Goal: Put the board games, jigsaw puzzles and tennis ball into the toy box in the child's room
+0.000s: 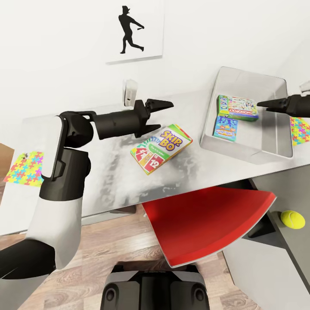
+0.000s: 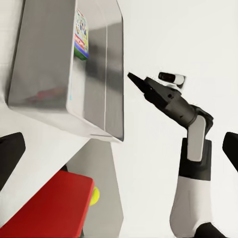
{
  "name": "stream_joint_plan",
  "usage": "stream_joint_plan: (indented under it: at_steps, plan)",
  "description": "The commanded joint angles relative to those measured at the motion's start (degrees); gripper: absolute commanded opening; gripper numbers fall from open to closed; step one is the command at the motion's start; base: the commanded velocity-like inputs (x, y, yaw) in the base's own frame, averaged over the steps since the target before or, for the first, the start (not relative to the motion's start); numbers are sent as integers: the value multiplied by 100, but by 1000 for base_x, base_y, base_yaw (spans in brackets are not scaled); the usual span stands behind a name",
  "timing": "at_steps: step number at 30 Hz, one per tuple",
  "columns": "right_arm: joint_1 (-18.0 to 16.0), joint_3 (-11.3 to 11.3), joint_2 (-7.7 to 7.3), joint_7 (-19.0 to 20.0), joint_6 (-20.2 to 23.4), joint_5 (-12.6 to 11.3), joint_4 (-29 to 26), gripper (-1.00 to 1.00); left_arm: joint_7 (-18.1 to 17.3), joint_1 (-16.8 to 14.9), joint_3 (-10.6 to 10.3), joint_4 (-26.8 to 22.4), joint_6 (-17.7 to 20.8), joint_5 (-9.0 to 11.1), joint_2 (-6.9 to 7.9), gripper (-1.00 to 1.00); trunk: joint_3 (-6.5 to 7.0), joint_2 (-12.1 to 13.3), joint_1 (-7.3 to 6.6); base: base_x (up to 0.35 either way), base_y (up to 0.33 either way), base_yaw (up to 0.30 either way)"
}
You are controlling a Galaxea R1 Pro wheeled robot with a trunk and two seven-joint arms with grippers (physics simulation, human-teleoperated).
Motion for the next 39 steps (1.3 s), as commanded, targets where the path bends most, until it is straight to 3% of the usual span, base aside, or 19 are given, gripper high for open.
stream_joint_plan:
  at_steps: [1,3,4,6,7,8,10,18,26,39]
  plan:
    - [-2,9,-8,23,18,11,-6,100,61,-5,4,-2,7,53,-4,100,-6,-7,3,0,0,0]
    - [279,-198,-99,63,18,-79,-471,100,179,7,-39,-2,6,40,6,100,-6,-7,3,0,0,0]
    - [279,-198,-99,63,18,-79,-471,100,179,7,-39,-2,6,40,6,100,-6,-7,3,0,0,0]
    - [535,-484,-158,89,18,-145,-858,100,291,23,-107,-2,3,32,16,100,-6,-7,3,0,0,0]
    - [535,-484,-158,89,18,-145,-858,100,291,23,-107,-2,3,32,16,100,-6,-7,3,0,0,0]
    - [880,-912,-214,114,18,-206,-1347,100,399,69,-178,-2,-1,26,26,100,-6,-7,3,0,0,0]
    - [1102,-1145,-236,123,18,-222,-1683,100,433,116,-197,-2,-3,34,31,100,-6,-7,3,0,0,0]
    - [1585,-1634,-261,137,18,-255,-2361,100,433,255,-194,-2,1,46,35,100,-6,-7,3,0,0,0]
    - [1980,-1946,-278,142,18,-267,-2762,100,432,316,-192,-2,3,51,41,100,16,-7,3,0,0,0]
    - [2260,-2075,-286,144,18,-267,-2982,100,432,365,-195,-2,3,52,52,100,109,-7,3,0,0,0]
